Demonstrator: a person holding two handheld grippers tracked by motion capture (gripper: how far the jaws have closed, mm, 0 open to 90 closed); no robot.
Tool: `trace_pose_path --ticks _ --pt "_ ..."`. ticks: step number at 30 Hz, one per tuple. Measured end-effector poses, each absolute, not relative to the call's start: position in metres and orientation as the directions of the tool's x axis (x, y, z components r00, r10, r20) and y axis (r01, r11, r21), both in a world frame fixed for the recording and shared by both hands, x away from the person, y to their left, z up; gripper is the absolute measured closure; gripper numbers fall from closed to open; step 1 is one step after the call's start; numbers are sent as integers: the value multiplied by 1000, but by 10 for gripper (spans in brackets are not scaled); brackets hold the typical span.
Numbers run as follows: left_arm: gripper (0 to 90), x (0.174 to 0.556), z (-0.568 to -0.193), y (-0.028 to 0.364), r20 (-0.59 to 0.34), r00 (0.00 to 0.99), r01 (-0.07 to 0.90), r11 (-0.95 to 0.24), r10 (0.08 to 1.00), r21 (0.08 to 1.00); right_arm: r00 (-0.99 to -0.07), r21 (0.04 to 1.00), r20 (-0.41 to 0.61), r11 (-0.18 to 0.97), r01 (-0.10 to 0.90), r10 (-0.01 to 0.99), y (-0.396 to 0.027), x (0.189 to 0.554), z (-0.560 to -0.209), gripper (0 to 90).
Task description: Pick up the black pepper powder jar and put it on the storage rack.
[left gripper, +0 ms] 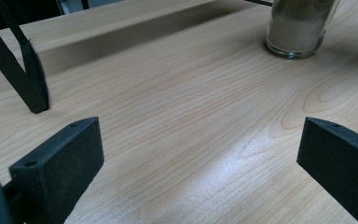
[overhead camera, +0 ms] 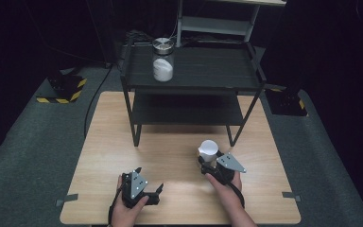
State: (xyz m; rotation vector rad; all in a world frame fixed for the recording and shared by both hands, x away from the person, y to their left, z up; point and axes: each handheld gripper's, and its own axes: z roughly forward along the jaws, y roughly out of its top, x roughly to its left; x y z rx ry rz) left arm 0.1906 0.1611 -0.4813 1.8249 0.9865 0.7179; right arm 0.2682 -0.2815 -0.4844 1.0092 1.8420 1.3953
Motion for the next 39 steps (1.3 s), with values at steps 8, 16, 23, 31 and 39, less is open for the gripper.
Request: trace_pose_path --ticks 8,16,23,31,39 --pt "6 190 -481 161 70 512 324 -268 856 907 -520 967 -45 168 191 853 -288 261 -483 309" --pt "6 190 -481 160 80 513 321 -278 854 905 -490 970 -63 168 174 869 -301 251 -475 309" --pt "6 190 -481 159 86 515 320 -284 853 904 -476 971 -62 163 173 877 -316 245 -467 309" --pt "6 190 -480 158 91 515 320 -290 852 902 -461 978 -69 152 145 885 -327 235 -456 308" --pt "6 190 -480 157 98 514 318 -296 852 901 -454 984 -81 144 107 887 -332 227 -437 308"
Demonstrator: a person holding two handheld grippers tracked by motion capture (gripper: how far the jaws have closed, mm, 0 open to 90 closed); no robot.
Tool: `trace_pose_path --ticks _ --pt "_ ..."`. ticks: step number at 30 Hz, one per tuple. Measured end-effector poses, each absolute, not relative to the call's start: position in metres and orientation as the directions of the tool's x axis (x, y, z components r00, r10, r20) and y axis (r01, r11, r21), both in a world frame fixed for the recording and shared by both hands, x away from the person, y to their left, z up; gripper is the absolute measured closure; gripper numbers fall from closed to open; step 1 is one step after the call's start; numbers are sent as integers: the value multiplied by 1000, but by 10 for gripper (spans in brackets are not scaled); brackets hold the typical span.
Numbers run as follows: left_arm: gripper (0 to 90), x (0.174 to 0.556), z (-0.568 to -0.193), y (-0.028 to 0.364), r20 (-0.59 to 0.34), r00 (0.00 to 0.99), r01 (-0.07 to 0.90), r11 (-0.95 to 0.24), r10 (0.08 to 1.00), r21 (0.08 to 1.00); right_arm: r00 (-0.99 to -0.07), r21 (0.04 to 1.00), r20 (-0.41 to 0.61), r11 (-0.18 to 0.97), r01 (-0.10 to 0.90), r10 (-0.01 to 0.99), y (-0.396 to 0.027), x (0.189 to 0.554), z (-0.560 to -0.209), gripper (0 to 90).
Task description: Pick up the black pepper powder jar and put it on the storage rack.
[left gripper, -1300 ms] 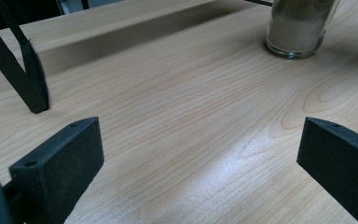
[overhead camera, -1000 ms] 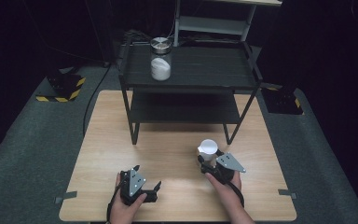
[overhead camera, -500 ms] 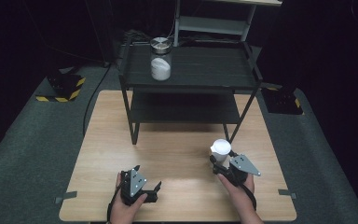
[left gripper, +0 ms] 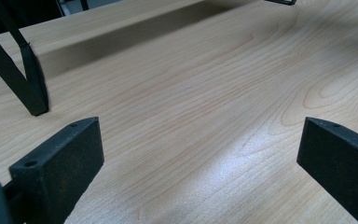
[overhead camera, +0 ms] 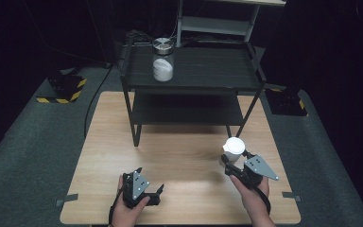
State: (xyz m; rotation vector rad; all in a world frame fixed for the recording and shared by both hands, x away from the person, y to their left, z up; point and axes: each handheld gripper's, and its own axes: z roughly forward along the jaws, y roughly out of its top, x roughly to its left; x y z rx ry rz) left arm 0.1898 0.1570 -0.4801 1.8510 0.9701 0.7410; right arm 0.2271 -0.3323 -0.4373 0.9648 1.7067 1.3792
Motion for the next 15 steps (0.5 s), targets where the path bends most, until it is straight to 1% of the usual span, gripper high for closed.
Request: trace_pose_path --ticks 15 --pt "6 191 -479 156 101 517 323 -304 850 896 -463 992 -88 122 44 882 -332 217 -395 309"
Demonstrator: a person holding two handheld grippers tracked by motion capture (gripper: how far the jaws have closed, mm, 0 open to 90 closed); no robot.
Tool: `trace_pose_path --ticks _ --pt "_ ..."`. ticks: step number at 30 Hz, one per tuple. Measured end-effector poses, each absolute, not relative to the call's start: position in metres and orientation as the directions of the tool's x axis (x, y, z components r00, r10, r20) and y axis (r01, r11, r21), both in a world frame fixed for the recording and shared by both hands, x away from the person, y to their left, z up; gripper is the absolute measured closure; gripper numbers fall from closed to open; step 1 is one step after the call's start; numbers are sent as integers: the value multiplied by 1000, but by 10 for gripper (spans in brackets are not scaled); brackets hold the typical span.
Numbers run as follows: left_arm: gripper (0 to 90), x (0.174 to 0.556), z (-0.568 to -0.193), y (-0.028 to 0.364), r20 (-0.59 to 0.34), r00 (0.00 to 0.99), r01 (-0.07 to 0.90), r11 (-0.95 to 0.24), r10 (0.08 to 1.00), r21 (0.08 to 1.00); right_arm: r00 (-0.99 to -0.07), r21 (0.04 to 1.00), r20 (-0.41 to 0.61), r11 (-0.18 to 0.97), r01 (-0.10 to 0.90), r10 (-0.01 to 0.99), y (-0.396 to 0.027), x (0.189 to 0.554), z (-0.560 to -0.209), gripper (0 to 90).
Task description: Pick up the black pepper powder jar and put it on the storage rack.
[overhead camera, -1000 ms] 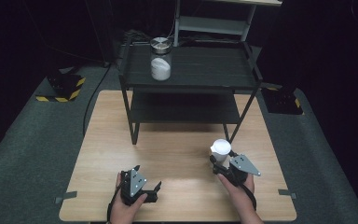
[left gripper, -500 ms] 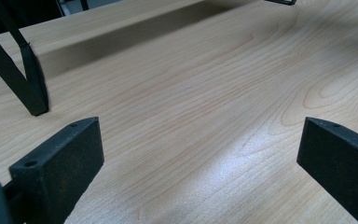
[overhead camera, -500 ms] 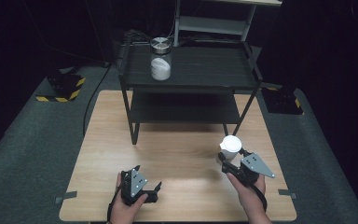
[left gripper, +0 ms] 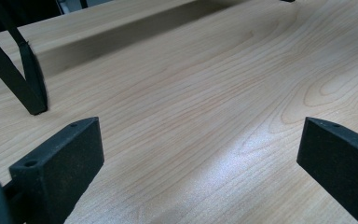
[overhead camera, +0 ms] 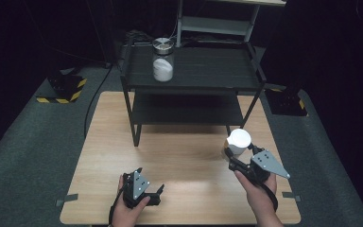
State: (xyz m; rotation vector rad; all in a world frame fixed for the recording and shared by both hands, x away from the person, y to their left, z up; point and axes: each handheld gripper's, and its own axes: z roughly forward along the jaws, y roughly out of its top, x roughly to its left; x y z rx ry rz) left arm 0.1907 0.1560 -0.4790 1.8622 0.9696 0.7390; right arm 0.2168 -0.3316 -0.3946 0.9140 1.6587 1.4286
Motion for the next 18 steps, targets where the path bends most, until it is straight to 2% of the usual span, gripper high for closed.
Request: trace_pose_path --ticks 18 --pt "6 191 -479 156 105 522 320 -309 847 896 -470 994 -97 111 2 877 -321 222 -348 308"
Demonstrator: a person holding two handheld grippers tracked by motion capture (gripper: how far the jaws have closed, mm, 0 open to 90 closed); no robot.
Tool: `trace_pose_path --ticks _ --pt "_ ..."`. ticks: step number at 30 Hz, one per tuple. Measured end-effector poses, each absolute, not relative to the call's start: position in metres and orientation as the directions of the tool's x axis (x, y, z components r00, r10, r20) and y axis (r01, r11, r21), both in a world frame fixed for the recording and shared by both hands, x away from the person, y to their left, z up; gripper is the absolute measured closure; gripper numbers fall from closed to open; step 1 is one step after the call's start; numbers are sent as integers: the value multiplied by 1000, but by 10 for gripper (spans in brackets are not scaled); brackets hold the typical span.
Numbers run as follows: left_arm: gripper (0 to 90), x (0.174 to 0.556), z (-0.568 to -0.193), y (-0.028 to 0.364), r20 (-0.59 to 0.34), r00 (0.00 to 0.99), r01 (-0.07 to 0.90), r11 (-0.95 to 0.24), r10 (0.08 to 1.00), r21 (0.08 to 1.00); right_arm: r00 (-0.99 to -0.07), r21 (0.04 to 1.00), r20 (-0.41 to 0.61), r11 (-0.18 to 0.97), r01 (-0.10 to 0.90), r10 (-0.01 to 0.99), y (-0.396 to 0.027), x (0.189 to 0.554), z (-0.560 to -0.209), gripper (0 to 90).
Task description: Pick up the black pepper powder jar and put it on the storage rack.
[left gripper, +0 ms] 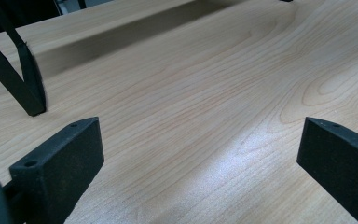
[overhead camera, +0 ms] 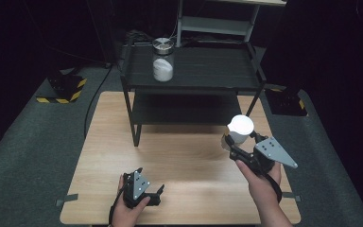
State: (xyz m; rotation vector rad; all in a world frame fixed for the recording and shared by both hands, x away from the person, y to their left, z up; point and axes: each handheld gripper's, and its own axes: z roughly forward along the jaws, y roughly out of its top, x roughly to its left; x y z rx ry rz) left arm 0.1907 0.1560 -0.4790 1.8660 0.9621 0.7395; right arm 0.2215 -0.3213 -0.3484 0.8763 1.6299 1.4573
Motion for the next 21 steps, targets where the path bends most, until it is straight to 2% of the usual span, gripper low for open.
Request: trace_pose_path --ticks 21 --pt "6 191 -479 157 104 526 318 -309 844 896 -459 994 -103 81 -68 882 -304 236 -307 308"
